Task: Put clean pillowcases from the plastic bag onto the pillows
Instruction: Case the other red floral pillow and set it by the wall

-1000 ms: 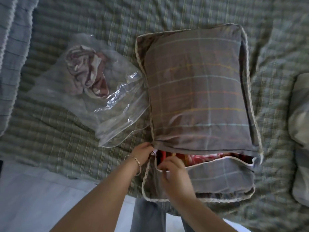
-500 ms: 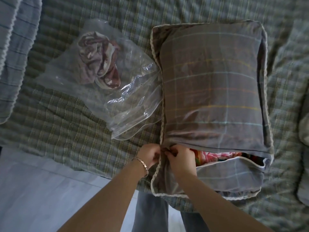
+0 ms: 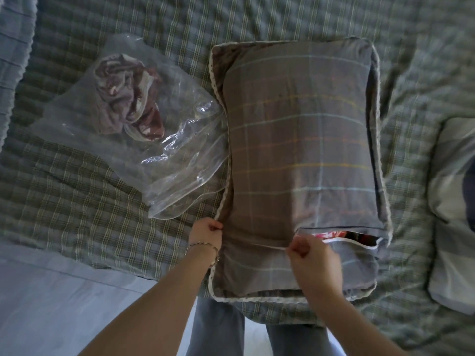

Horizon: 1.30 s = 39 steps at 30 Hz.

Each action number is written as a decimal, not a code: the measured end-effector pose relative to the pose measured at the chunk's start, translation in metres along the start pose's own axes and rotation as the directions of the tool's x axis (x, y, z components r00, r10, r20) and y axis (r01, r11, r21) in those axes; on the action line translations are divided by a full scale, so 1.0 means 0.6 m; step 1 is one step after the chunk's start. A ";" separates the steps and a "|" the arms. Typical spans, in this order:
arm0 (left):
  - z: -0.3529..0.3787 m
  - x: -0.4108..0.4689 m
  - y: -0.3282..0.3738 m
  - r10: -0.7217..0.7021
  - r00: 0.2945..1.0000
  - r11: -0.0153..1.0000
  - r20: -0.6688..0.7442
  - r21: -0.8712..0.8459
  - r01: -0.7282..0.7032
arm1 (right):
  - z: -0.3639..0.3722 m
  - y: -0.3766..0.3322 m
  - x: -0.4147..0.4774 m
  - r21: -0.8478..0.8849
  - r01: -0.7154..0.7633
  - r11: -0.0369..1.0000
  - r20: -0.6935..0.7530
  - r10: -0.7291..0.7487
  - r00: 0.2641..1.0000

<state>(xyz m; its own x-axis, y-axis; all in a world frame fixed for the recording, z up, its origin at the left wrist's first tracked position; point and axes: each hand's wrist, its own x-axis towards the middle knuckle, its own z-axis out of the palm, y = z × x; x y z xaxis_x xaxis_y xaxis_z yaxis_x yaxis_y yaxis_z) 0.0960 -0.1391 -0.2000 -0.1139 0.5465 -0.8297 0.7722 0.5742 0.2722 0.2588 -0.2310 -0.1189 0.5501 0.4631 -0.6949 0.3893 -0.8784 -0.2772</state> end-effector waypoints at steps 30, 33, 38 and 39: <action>0.122 -0.096 0.077 -0.252 0.954 0.936 0.161 -0.210 0.282 | -0.060 0.201 0.119 0.340 -0.409 0.847 0.197 0.361 0.912; 0.122 -0.097 0.133 -0.225 0.962 0.943 0.154 -0.214 0.255 | -0.090 0.165 0.119 0.364 -0.389 0.846 0.122 0.370 0.921; 0.063 -0.179 0.215 0.001 1.000 0.966 0.014 -0.258 0.002 | -0.194 0.097 0.068 0.489 -0.271 0.829 -0.075 0.350 0.934; 0.035 -0.197 0.233 0.056 0.998 0.967 -0.029 -0.247 -0.061 | -0.217 0.075 0.048 0.522 -0.223 0.823 -0.109 0.324 0.940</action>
<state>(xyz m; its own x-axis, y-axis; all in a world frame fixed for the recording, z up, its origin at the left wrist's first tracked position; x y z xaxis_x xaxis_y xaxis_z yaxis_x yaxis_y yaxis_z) 0.2306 -0.1364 -0.0742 -0.0886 0.5950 -0.7989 0.5996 0.6723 0.4342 0.3882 -0.2419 -0.0650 0.7239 0.1633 -0.6703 -0.1877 -0.8883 -0.4191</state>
